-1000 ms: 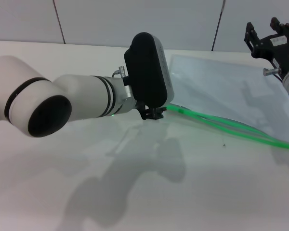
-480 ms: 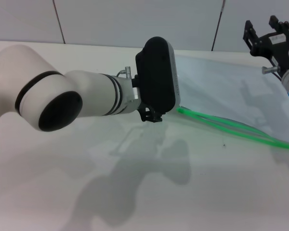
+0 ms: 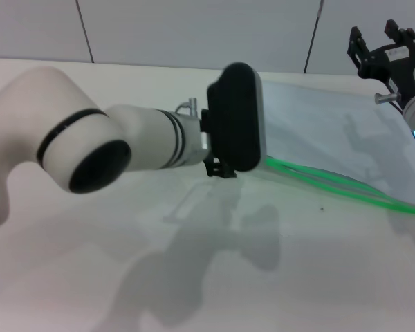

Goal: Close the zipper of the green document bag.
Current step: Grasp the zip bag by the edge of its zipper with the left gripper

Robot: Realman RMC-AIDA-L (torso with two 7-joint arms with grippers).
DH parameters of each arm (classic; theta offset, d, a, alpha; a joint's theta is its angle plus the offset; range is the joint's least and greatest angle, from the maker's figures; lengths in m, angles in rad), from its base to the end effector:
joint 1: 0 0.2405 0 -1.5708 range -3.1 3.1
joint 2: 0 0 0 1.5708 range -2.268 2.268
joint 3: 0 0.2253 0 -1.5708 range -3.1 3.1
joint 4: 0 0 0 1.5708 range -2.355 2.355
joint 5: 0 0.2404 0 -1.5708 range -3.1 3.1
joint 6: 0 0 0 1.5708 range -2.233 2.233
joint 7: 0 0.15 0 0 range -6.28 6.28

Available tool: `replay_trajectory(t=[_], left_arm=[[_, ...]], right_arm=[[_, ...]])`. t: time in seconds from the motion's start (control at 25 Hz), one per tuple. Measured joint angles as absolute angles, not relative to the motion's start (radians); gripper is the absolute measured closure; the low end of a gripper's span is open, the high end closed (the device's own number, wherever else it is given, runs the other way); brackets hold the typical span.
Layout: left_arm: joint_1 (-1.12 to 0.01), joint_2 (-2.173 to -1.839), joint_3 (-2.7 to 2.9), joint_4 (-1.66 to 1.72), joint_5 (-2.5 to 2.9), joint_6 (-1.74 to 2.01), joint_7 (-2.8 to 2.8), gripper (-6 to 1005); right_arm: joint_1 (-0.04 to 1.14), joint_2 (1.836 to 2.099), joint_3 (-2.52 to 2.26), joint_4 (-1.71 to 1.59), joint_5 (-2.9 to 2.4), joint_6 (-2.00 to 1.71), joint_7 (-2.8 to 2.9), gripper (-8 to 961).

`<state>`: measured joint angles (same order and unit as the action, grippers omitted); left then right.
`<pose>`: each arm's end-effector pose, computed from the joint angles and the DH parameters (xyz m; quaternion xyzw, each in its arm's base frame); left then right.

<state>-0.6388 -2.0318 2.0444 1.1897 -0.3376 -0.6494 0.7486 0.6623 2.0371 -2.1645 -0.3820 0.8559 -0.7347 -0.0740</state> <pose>-0.1044 0.3955 -0.1020 -0.9229 0.1396 0.1668 0.3178 0.2313 0.4364 -0.0363 -0.7472 0.2081 0.2548 0.5775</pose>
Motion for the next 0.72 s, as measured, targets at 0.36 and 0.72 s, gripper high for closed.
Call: replay_trajectory(t=[0.36,0.72], left_arm=[[-0.659,-2.035,2.09,1.153,-0.338,-0.608,0.742,275],[-0.664,-2.036,2.102,1.123,-0.33,-0.559,0.741,281]], right_arm=[[0.664,2.037,-2.164,-0.382,0.856,-0.735,-0.074,334],[0.666,2.037,-2.164,-0.382,0.856,-0.735,-0.073,334]])
